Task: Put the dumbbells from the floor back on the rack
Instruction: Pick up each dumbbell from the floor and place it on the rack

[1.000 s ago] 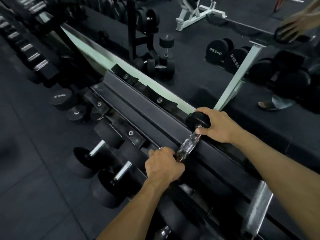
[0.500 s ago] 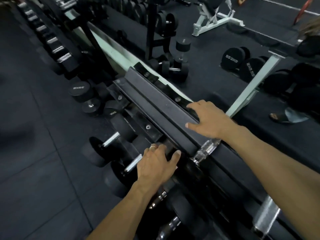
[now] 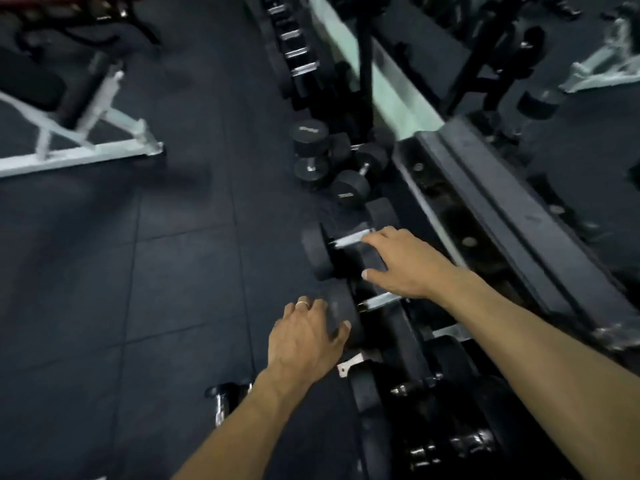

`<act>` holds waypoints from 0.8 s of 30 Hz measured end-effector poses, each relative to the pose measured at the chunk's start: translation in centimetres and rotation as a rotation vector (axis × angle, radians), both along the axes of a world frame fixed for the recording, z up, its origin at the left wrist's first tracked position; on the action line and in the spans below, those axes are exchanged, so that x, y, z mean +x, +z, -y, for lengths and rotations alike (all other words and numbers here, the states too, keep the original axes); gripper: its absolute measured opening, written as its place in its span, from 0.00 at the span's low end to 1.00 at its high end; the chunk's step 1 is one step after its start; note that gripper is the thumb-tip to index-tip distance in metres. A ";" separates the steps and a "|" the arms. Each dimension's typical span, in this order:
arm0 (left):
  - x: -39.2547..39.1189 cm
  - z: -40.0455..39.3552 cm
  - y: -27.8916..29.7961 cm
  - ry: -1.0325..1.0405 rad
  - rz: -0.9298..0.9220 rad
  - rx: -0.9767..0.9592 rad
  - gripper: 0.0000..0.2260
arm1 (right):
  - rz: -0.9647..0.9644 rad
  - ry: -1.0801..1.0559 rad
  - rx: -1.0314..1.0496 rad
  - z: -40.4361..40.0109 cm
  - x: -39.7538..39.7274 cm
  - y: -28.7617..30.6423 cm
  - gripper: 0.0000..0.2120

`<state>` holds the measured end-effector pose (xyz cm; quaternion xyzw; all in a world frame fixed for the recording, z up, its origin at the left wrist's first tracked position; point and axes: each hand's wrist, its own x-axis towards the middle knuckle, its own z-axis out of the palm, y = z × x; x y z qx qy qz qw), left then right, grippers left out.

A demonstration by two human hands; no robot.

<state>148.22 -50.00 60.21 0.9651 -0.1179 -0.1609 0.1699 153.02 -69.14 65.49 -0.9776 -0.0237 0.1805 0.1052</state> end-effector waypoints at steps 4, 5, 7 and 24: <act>-0.6 -8.3 -2.7 0.074 -0.049 0.021 0.24 | -0.061 0.084 0.012 -9.1 1.4 -3.1 0.31; -1.0 -10.4 -3.6 0.088 -0.069 0.028 0.24 | -0.080 0.100 0.012 -11.3 1.5 -4.1 0.31; -1.7 -14.3 -5.7 0.123 -0.111 0.040 0.22 | -0.113 0.131 0.022 -15.5 1.6 -6.6 0.31; -7.7 -24.7 -40.1 0.545 -0.516 -0.009 0.24 | -0.519 0.240 0.099 -31.2 0.1 -46.1 0.34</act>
